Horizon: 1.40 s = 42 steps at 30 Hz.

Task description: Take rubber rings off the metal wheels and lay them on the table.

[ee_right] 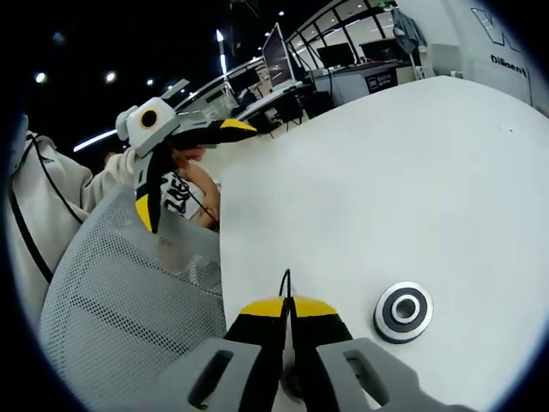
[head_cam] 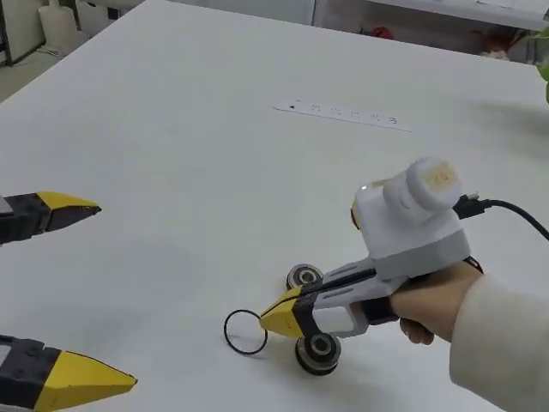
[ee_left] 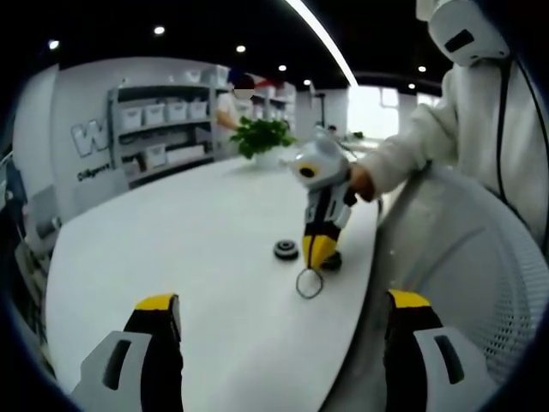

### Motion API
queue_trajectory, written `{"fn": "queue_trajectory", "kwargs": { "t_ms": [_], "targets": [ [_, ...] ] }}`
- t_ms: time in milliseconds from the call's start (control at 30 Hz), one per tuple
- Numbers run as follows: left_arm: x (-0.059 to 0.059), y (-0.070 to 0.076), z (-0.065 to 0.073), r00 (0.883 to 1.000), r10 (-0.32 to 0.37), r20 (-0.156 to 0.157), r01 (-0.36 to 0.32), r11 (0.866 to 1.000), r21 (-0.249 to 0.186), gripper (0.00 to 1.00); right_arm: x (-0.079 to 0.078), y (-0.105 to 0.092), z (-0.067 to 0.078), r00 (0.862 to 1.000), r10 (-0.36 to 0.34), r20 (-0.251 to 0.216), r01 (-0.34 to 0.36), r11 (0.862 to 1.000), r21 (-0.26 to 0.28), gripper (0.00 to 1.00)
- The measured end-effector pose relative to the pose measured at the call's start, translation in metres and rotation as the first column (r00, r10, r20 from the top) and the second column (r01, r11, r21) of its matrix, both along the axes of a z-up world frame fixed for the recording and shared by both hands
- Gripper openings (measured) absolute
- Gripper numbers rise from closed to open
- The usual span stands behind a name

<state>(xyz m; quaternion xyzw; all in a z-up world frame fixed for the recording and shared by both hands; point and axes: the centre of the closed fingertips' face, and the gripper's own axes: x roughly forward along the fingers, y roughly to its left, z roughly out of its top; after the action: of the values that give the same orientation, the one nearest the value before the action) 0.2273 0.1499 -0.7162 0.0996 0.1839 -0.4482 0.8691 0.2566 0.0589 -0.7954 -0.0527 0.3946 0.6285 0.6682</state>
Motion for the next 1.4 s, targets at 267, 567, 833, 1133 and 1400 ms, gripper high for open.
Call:
{"fn": "queue_trajectory", "kwargs": {
  "t_ms": [267, 567, 833, 1133, 1400],
  "targets": [
    [0.000, 0.008, 0.000, 1.000, 0.020, -0.004, -0.020, 1.000, -0.006, 1.00, 0.004, -0.002, -0.007, 1.000, -0.017, 0.004, 0.017, 1.000, -0.025, 0.00],
    [0.001, 0.004, 0.005, 1.000, 0.018, 0.004, -0.018, 1.000, -0.014, 1.00, 0.012, -0.011, -0.008, 0.999, -0.040, 0.038, 0.041, 0.998, -0.044, 0.06],
    [0.000, 0.000, 0.010, 1.000, 0.023, 0.007, -0.022, 0.999, -0.024, 1.00, 0.022, -0.016, 0.011, 0.995, -0.054, 0.082, 0.054, 0.998, -0.007, 0.06],
    [-0.001, -0.002, 0.018, 1.000, 0.021, 0.010, -0.021, 1.000, -0.015, 1.00, 0.028, -0.030, 0.030, 0.990, -0.063, 0.123, 0.060, 0.998, 0.034, 0.07],
    [0.002, -0.010, 0.025, 1.000, 0.004, 0.016, -0.004, 1.000, 0.002, 0.98, 0.032, -0.056, 0.044, 0.983, -0.111, 0.145, 0.102, 0.992, 0.069, 0.06]
  ]
}}
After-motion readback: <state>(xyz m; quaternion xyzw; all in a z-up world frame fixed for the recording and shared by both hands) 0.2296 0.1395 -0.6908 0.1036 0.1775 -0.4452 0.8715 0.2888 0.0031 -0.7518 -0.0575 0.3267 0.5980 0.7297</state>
